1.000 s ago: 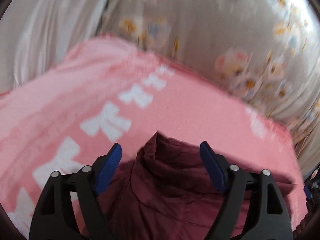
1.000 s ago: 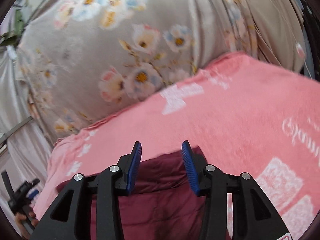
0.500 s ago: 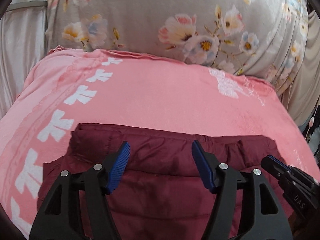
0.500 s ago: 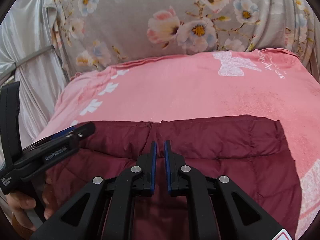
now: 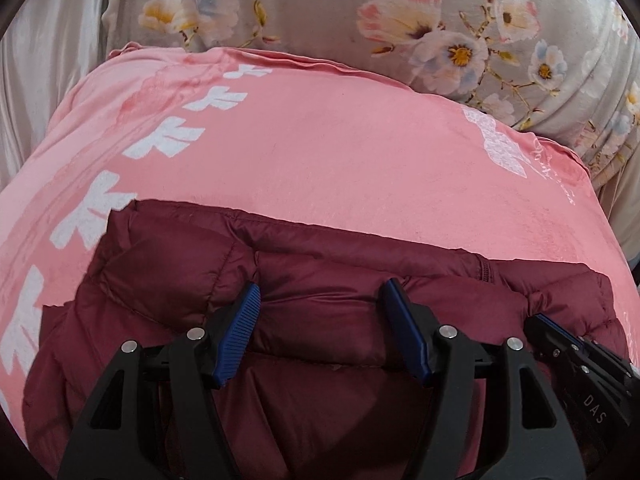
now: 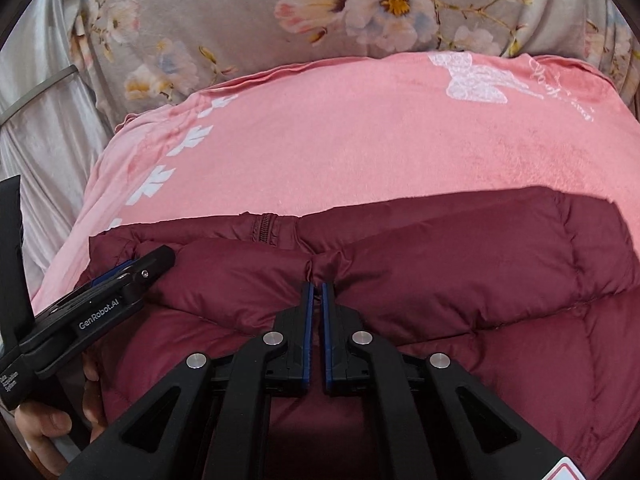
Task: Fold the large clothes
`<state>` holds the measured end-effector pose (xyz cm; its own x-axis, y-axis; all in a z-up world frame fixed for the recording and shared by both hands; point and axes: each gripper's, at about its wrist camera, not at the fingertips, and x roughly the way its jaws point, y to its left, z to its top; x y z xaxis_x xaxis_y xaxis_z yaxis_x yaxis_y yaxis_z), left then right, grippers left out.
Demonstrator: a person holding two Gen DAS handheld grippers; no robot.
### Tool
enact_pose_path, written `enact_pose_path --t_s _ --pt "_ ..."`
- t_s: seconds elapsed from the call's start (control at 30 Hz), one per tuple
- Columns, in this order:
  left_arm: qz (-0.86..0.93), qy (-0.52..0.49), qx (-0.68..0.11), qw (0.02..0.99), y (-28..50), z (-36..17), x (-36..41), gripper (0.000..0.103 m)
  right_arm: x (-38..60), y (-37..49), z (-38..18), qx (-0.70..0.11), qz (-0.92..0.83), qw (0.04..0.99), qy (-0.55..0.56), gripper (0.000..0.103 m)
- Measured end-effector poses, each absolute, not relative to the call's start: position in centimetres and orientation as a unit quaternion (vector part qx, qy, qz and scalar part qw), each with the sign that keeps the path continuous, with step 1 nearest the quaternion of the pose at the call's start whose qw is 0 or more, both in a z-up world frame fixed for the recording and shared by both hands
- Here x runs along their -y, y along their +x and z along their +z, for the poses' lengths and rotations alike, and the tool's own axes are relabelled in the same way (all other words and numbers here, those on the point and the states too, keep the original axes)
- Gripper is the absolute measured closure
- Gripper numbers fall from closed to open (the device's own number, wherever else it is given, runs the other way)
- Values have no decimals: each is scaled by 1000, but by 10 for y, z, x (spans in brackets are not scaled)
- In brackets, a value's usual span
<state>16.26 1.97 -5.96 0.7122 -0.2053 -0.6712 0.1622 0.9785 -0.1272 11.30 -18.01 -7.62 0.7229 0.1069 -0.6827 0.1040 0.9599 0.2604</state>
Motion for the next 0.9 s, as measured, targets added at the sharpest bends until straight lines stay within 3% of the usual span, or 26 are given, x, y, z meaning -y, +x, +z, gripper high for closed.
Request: enact_pose_path --t_s 0.7,0.8,0.9 --pt "-92 -27 -366 926 163 -77 -16 40 177 112 -84 -376 -14 916 140 103" --pt "-104 -51 -367 923 158 -70 -26 41 166 85 -62 -355 5 921 159 91" --pt "-110 -101 -360 921 133 -50 -59 37 141 49 -44 -337 28 931 136 91"
